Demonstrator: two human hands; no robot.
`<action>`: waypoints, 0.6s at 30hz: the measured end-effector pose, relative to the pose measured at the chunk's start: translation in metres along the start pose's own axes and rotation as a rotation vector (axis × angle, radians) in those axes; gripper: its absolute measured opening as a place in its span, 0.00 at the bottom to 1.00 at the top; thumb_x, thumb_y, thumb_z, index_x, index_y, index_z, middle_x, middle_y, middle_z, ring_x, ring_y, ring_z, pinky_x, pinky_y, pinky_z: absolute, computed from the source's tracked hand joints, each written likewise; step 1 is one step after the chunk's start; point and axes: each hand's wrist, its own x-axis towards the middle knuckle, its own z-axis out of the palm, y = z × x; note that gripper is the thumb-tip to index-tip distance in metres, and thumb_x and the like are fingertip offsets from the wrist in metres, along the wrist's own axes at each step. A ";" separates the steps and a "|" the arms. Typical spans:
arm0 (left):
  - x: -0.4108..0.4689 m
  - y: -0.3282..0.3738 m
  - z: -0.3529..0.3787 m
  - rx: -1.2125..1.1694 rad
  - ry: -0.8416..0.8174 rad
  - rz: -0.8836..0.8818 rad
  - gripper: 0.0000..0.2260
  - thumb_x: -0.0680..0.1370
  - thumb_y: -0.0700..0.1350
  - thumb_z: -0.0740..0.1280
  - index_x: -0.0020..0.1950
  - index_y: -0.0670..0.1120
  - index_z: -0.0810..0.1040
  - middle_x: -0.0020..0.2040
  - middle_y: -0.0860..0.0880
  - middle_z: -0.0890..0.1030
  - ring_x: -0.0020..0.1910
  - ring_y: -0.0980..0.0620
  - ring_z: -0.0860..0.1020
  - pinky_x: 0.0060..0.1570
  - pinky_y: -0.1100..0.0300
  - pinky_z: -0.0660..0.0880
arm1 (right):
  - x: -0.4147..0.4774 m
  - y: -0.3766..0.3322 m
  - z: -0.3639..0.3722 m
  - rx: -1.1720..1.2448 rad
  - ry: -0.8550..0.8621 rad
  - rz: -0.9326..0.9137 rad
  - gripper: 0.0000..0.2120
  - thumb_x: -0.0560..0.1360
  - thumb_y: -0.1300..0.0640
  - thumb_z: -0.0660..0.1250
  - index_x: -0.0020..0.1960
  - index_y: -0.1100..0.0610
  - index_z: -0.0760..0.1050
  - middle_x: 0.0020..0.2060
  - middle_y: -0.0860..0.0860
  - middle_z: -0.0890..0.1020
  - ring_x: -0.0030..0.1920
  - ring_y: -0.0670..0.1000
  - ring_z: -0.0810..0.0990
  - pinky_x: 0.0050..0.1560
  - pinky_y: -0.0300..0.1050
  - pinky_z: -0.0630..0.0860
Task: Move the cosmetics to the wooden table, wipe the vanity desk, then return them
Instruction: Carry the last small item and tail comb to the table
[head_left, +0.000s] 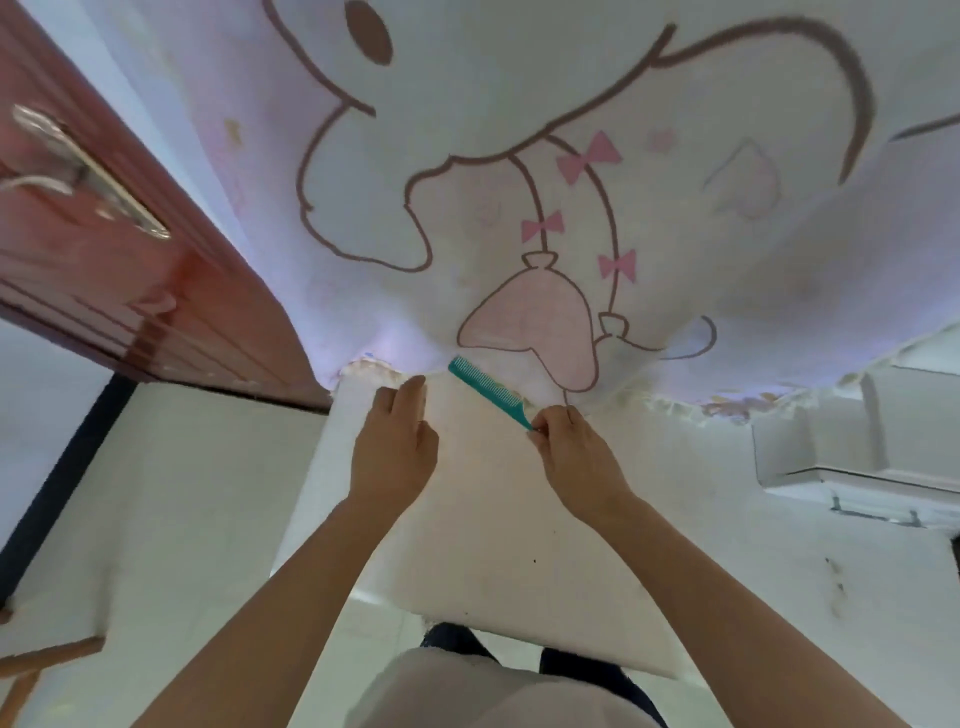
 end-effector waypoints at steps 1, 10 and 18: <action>-0.005 0.002 -0.016 0.014 0.074 -0.010 0.23 0.71 0.33 0.65 0.65 0.45 0.72 0.53 0.42 0.75 0.43 0.41 0.77 0.38 0.55 0.73 | 0.005 -0.010 -0.006 0.016 0.018 -0.058 0.08 0.83 0.54 0.59 0.56 0.59 0.71 0.51 0.54 0.75 0.47 0.55 0.76 0.44 0.47 0.72; -0.170 -0.041 -0.133 0.159 0.492 -0.317 0.24 0.73 0.35 0.67 0.64 0.54 0.67 0.55 0.47 0.75 0.44 0.44 0.78 0.37 0.48 0.79 | -0.011 -0.150 0.027 0.158 -0.111 -0.633 0.16 0.83 0.55 0.58 0.69 0.55 0.65 0.56 0.56 0.75 0.50 0.57 0.79 0.46 0.55 0.79; -0.338 -0.122 -0.246 0.313 0.725 -0.586 0.21 0.75 0.35 0.66 0.67 0.48 0.71 0.51 0.46 0.75 0.40 0.46 0.76 0.33 0.56 0.74 | -0.125 -0.321 0.109 0.212 -0.275 -1.064 0.14 0.82 0.54 0.60 0.67 0.54 0.68 0.49 0.47 0.73 0.41 0.47 0.76 0.39 0.41 0.75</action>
